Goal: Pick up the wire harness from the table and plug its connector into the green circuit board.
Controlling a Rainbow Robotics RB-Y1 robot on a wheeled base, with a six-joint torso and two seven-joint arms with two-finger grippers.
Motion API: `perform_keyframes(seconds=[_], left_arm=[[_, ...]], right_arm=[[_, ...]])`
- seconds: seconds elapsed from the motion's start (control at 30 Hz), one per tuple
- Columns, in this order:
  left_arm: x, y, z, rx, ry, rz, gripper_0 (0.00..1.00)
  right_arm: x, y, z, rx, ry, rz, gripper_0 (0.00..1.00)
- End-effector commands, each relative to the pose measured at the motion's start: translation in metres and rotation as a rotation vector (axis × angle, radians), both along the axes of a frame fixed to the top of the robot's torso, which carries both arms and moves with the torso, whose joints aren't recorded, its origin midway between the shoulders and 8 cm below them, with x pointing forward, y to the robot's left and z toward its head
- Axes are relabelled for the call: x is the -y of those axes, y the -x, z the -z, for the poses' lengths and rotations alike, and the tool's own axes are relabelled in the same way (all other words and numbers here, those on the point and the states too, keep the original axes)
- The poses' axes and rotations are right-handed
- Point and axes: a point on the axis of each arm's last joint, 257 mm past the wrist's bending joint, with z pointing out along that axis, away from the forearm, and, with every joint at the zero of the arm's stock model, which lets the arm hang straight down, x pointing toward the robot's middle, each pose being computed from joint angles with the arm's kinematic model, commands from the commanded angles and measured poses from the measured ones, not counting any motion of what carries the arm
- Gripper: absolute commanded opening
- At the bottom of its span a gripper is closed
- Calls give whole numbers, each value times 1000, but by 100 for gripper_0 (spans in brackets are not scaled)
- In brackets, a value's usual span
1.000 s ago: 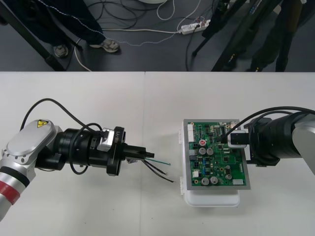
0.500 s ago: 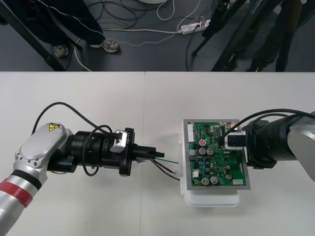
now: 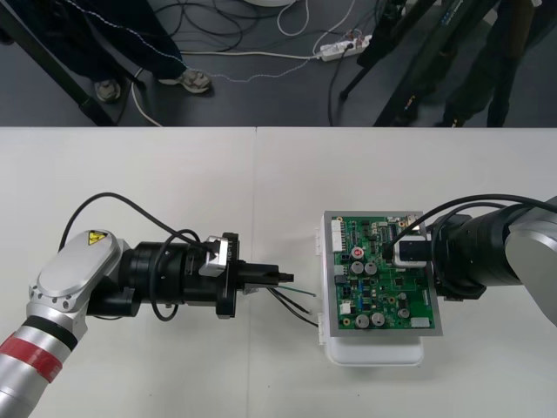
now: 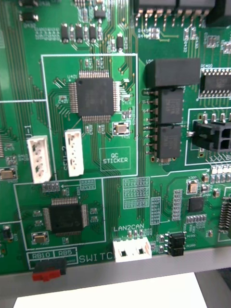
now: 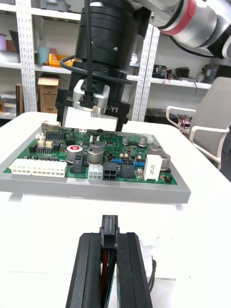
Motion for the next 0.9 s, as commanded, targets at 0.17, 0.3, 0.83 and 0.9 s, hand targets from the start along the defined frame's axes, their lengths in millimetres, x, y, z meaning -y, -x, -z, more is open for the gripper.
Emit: perform_keyframes(seconds=[0.17,0.3,0.83,0.9], left_arm=[[17,-13,-15,-47,54,-71,0],[23,-17,-16,-42,57,-81,0],[34,-13,-17,-50,75,-78,0],[36,-12,-17,-51,78,-78,0]], right_arm=[[-19,5,-4,2,-47,8,100],[-16,4,-4,8,-34,8,100],[-19,6,-4,7,-24,-37,100],[-19,6,-4,7,-20,-46,100]])
